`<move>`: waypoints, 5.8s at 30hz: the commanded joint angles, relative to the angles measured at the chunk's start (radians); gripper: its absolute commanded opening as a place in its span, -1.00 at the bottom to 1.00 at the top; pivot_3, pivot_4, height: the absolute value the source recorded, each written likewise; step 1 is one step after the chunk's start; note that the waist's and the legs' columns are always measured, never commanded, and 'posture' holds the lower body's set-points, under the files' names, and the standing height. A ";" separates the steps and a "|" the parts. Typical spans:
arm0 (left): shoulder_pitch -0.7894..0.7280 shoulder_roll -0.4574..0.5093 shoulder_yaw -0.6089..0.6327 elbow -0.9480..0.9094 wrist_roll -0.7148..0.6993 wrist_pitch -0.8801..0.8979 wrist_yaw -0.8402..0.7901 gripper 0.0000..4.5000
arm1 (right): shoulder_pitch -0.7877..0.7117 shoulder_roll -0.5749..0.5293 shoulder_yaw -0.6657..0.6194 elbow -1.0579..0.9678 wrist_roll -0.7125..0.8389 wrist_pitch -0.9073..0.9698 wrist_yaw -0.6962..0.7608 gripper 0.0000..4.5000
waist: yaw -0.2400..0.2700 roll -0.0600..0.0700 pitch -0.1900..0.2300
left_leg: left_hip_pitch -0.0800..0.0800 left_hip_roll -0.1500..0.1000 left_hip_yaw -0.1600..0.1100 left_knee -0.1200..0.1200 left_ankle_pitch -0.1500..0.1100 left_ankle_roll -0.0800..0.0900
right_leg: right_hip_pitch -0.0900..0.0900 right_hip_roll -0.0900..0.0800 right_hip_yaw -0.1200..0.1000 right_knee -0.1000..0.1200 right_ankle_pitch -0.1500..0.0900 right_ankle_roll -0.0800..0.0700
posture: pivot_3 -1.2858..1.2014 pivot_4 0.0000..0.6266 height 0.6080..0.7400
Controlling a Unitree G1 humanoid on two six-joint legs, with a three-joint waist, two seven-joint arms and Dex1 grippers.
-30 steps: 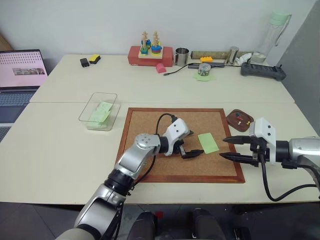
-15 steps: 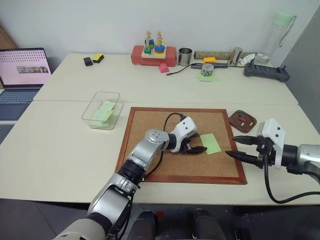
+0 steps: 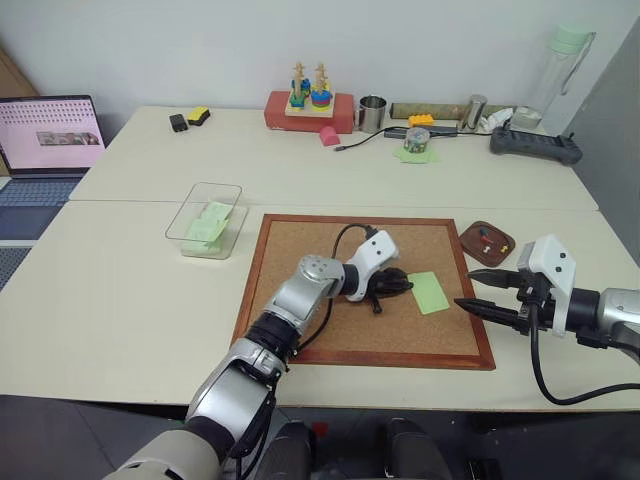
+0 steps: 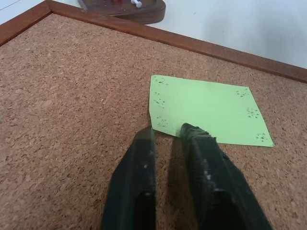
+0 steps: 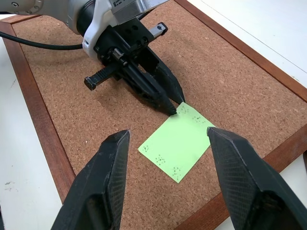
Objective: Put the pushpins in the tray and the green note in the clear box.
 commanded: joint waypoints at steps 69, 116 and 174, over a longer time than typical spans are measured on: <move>-0.046 -0.108 -0.001 0.263 0.072 -0.168 -0.087 -0.39 | 0.161 -0.044 -0.113 -0.073 -0.014 -0.010 0.002 0.19 | 0.005 -0.001 0.000 | 0.000 -0.001 0.000 0.001 0.000 0.000 | 0.001 0.000 0.000 0.000 0.000 0.001 | 0.03 -0.52 1.00; 0.107 0.025 0.307 -0.445 -0.272 0.291 0.076 -0.99 | 0.022 -0.016 -0.037 -0.040 0.010 -0.030 -0.001 0.19 | -0.002 -0.001 -0.001 | 0.001 0.001 0.000 0.001 0.000 0.000 | 0.000 0.000 0.000 0.001 0.000 0.001 | 0.03 -0.52 1.00; 0.365 0.844 0.615 -0.515 -0.178 0.111 0.075 0.80 | -0.262 -0.031 0.057 0.117 0.047 -0.056 0.038 0.34 | -0.007 -0.003 0.001 | 0.000 0.002 0.000 -0.001 0.000 -0.001 | -0.002 0.000 0.000 0.001 0.003 -0.005 | 0.03 -0.52 1.00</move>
